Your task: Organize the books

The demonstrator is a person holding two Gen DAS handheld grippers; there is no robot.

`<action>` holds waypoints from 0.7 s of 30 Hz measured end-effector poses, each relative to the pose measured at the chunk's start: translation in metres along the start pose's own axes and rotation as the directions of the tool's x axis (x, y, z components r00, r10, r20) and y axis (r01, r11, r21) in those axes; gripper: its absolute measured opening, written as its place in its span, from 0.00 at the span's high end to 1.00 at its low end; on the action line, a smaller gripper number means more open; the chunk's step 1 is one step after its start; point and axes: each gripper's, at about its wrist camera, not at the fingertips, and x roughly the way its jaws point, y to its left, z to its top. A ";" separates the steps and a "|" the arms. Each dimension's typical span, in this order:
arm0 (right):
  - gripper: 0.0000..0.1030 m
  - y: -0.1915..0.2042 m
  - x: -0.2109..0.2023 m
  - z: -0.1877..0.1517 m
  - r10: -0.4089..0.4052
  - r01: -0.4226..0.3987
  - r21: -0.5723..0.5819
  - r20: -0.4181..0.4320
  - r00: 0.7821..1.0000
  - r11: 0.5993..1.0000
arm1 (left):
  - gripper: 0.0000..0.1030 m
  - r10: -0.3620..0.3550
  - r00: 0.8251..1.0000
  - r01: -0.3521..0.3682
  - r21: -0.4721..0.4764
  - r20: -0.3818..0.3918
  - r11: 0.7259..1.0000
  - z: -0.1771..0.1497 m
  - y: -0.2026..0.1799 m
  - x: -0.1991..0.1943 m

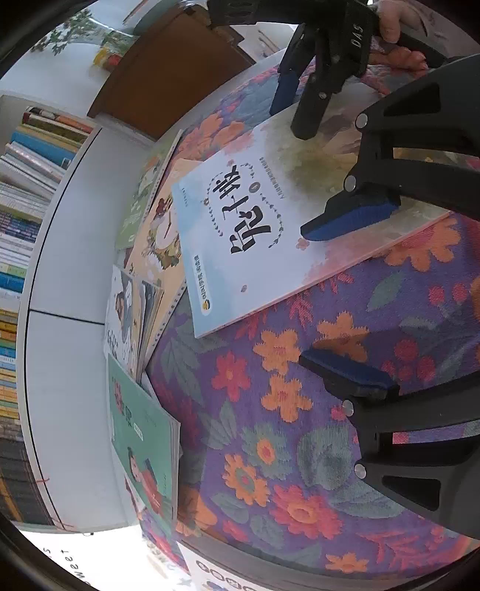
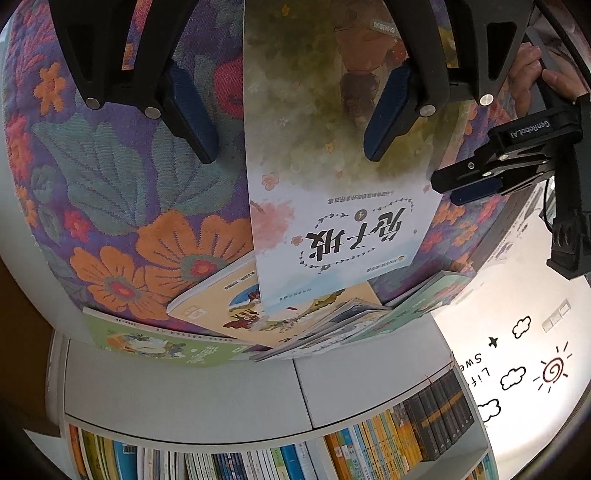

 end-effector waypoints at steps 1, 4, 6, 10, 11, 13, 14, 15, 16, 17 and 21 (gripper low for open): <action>0.22 -0.001 -0.001 0.000 0.015 -0.015 0.018 0.002 1.000 1.000 | 0.41 0.001 1.000 -0.001 0.003 -0.001 1.000 0.000 0.000 0.000; 0.22 -0.002 -0.006 -0.001 0.109 -0.108 0.089 -0.005 0.994 0.990 | 0.41 -0.007 1.000 0.007 0.007 -0.010 1.000 0.000 -0.001 -0.001; 0.22 -0.001 -0.006 -0.002 0.152 -0.149 0.137 -0.017 0.988 0.979 | 0.41 -0.009 1.000 0.010 0.024 -0.027 1.000 -0.001 -0.003 -0.002; 0.22 0.007 -0.007 -0.009 0.312 -0.292 0.232 -0.053 0.949 0.928 | 0.38 -0.014 0.996 0.019 0.053 -0.088 0.998 -0.005 -0.005 -0.009; 0.23 0.008 -0.005 -0.012 0.391 -0.362 0.260 -0.070 0.918 0.895 | 0.39 -0.013 0.994 0.019 0.056 -0.105 0.998 -0.006 -0.001 -0.011; 0.34 -0.002 -0.001 -0.019 0.488 -0.438 0.326 -0.085 0.869 0.838 | 0.40 -0.075 0.988 0.081 0.043 -0.135 0.996 -0.007 0.009 -0.015; 0.55 -0.010 0.001 -0.019 0.492 -0.439 0.343 -0.084 0.866 0.831 | 0.40 -0.115 0.981 0.121 0.035 -0.154 0.992 -0.006 0.015 -0.015; 0.77 -0.021 0.007 -0.020 0.502 -0.437 0.380 -0.086 0.860 0.815 | 0.40 -0.140 0.976 0.146 0.026 -0.164 0.989 -0.004 0.020 -0.015; 0.88 -0.033 0.014 -0.022 0.520 -0.440 0.426 -0.087 0.850 0.791 | 0.42 -0.167 0.971 0.169 -0.003 -0.169 0.986 -0.002 0.026 -0.014; 0.97 -0.044 0.025 -0.023 0.552 -0.452 0.470 -0.092 0.829 0.758 | 0.43 -0.186 0.968 0.185 -0.026 -0.170 0.982 -0.001 0.029 -0.013; 0.98 -0.044 0.035 -0.012 0.607 -0.497 0.467 -0.112 0.787 0.731 | 0.54 -0.226 0.960 0.210 -0.106 -0.168 0.972 0.003 0.044 -0.011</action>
